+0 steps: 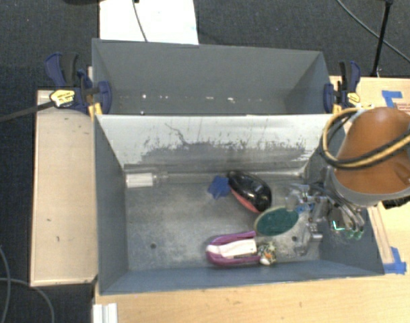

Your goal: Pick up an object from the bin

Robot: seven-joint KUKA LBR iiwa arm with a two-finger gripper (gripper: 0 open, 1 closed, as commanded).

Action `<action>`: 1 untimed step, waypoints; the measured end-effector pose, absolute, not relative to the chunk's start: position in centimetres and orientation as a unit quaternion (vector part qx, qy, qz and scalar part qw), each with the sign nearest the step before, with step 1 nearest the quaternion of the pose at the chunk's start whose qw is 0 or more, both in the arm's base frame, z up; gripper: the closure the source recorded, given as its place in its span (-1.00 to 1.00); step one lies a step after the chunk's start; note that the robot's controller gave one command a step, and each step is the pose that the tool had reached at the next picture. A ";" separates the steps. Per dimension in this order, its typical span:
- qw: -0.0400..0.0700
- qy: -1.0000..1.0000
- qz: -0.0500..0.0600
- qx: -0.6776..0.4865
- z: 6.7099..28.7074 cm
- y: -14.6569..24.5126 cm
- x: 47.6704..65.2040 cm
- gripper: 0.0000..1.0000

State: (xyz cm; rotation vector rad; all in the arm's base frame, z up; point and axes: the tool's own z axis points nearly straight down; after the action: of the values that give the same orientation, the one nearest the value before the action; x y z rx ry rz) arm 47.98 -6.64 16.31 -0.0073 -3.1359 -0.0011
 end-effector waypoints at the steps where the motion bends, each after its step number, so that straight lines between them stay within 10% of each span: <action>1: -0.007 -0.994 0.000 0.106 7.3 -11.0 48.8 -1.00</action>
Offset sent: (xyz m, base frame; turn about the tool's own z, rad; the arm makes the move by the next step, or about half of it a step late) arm 0.0042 -0.0444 -0.0931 -0.2179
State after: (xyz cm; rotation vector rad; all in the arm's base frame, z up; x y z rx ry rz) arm 48.83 -10.96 7.27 0.3359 -3.1374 -0.0008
